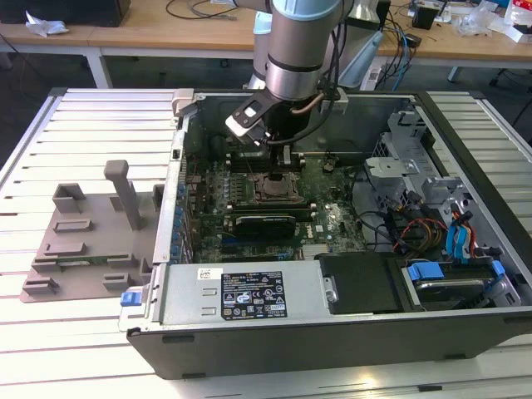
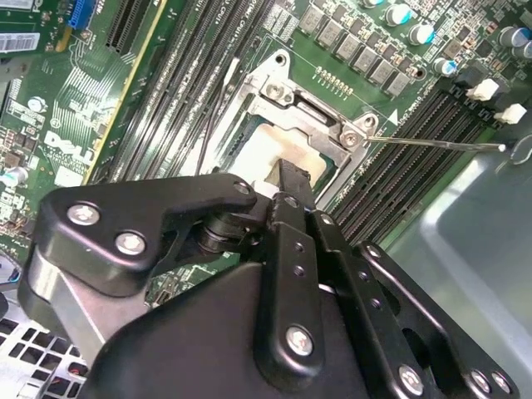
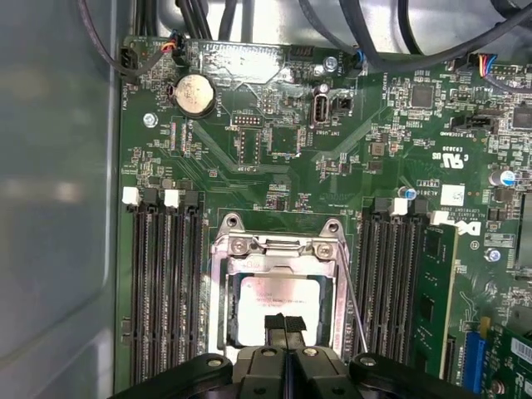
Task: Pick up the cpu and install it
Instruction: 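Close the cpu cover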
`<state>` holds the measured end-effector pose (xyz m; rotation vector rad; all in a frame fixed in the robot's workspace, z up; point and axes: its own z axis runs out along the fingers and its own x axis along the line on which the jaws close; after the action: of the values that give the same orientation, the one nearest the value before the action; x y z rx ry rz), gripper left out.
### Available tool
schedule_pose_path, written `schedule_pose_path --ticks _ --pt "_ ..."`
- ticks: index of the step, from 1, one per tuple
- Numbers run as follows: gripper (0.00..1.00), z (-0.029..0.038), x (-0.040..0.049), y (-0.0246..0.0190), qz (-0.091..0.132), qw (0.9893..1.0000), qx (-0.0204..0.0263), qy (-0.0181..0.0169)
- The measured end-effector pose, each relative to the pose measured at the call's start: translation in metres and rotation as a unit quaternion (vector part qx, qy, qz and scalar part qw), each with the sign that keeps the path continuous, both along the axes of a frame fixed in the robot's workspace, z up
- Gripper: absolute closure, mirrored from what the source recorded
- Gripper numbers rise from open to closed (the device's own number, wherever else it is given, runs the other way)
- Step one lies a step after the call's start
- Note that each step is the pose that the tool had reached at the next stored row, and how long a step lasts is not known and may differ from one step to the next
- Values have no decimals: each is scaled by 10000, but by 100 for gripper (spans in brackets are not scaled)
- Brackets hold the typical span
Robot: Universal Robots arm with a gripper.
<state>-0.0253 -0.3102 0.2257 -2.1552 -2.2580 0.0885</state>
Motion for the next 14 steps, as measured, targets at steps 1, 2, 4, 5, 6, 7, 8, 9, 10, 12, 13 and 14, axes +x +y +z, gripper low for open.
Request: schedule_pose_path --ticks 1,2,4,5,6,7,8,9,10,12,13,14 --pt "89 9 0 0 0 10000 0 0" --pt "89 23 0 0 0 10000 0 0" --pt "89 47 0 0 0 10000 0 0" --pt "89 60 0 0 0 10000 0 0" --pt "89 80 0 0 0 10000 0 0" --pt "89 88 0 0 0 10000 0 0" --pt "89 95 0 0 0 10000 0 0" --pt "89 111 0 0 0 10000 0 0" --pt "89 126 0 0 0 10000 -1 0" --pt "89 188 0 0 0 10000 -2 0" --pt "89 222 0 0 0 10000 -5 0" --pt "89 234 0 0 0 10000 -6 0"
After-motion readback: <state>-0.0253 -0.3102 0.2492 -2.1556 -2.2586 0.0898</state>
